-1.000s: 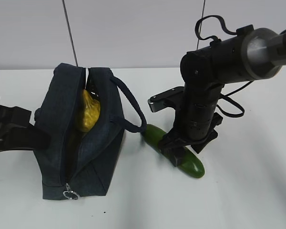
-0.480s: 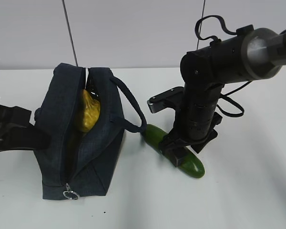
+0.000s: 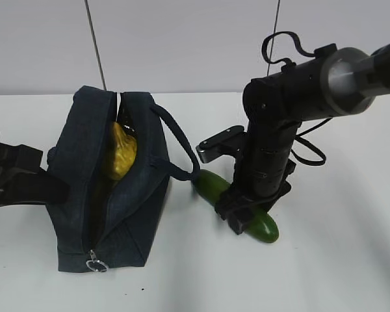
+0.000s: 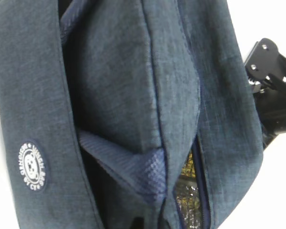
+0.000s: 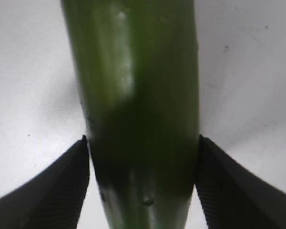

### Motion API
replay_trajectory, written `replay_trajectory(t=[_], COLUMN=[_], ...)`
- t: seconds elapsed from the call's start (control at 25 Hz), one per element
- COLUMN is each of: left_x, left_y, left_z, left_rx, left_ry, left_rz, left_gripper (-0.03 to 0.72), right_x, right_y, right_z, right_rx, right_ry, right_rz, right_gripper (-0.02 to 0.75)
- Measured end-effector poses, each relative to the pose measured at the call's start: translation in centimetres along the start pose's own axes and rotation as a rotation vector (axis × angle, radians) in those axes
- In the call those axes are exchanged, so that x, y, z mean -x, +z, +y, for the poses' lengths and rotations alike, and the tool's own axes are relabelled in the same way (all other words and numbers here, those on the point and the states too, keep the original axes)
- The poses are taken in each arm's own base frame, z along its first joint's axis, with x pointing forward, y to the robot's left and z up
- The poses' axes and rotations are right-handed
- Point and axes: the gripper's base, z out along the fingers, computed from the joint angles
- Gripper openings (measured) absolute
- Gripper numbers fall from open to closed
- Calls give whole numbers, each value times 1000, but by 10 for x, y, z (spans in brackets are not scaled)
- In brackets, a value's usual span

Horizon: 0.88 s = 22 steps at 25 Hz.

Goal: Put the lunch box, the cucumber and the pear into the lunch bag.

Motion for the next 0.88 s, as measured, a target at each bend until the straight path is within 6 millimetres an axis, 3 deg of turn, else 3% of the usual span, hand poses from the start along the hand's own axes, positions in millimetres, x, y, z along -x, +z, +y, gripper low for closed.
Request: replay_trajectory(t=[0.32, 0.56, 0.72, 0.88], left_x=[0, 0, 0, 0], left_y=[0, 0, 0, 0], left_z=[0, 0, 0, 0], left_rx=[0, 0, 0, 0], left_ry=[0, 0, 0, 0], left_rz=[0, 0, 0, 0], left_gripper=[-15, -15, -15, -15], right_x=[0, -2, 2, 7], right_y=[4, 0, -27, -68], right_z=[0, -1, -3, -5], right_rx=[4, -7, -51, -83], right_ry=[-2, -14, -23, -12], right_rz=[14, 23, -33, -121], right_gripper=[427, 415, 413, 413])
